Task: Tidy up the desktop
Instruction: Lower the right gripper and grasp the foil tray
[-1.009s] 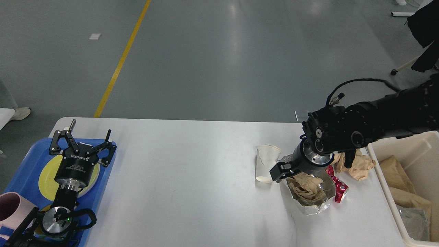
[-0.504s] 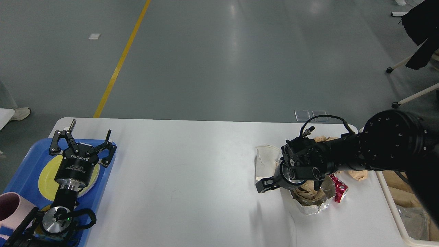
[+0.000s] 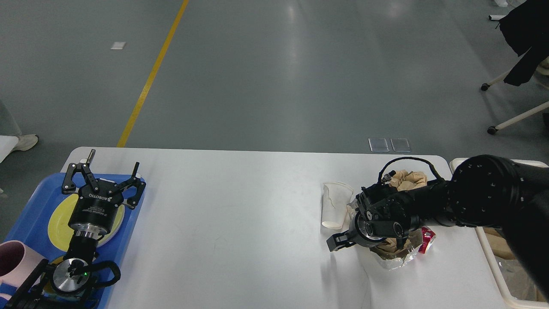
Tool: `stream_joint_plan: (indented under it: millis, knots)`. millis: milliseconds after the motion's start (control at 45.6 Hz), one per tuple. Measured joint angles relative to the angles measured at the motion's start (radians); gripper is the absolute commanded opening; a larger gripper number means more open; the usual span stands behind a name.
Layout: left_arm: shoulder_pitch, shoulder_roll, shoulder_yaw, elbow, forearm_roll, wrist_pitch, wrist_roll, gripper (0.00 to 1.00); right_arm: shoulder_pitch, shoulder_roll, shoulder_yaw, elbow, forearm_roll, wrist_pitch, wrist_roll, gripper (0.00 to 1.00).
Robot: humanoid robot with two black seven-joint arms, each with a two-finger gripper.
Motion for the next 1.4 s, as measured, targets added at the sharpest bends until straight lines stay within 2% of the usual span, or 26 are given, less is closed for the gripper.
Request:
stream_joint_plan:
  millis: [153,197,921,1403]
  knots:
    - [0.0,0.0,0.0,0.0,0.0,0.0,0.0,0.97,-0.001,-0.004,-0.003,0.0,0.006,-0.001,0.0,0.03]
    - [0.0,0.0,0.0,0.0,0.0,0.0,0.0,0.97,-0.002,-0.004,-0.005,0.0,0.006,-0.001,0.0,0.0]
    - [0.0,0.0,0.0,0.0,-0.001,0.0,0.0,0.97,-0.031,-0.013,-0.013,0.002,0.005,-0.026,0.0,0.0]
    - [0.001,0.0,0.0,0.0,0.0,0.0,0.0,0.97,0.014,-0.051,-0.011,0.069,0.03,-0.015,-0.023,0.0]
